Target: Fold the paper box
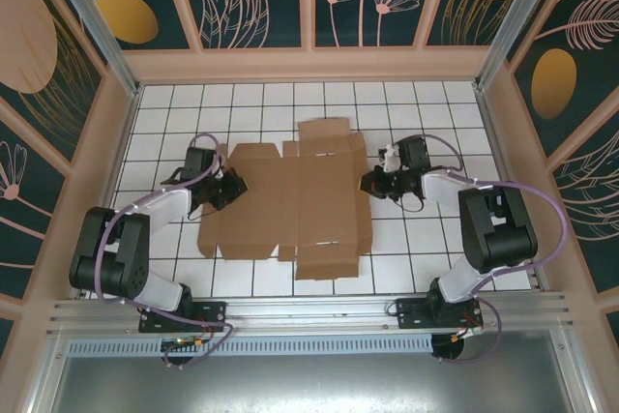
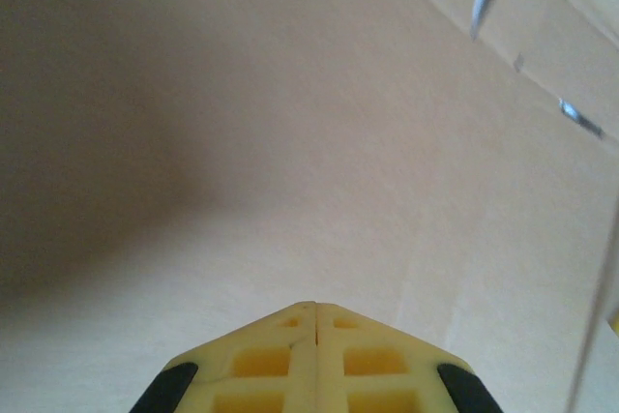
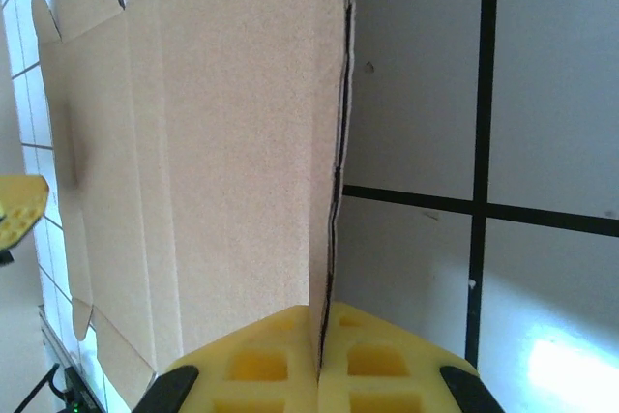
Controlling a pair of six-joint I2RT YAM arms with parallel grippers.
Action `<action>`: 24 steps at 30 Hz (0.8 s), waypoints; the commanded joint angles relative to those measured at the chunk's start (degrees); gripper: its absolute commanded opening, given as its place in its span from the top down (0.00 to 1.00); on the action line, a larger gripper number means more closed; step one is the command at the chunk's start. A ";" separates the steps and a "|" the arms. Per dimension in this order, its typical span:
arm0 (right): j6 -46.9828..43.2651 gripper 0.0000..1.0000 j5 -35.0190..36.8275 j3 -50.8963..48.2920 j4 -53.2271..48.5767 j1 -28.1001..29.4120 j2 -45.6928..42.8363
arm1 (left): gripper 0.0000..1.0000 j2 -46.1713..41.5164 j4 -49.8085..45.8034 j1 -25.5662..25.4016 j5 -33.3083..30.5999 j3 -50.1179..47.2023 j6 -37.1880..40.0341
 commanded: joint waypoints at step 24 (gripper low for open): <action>1.29 0.65 -7.79 2.69 0.49 0.69 4.15 | 1.00 14.12 -3.95 0.31 -8.10 1.55 -1.00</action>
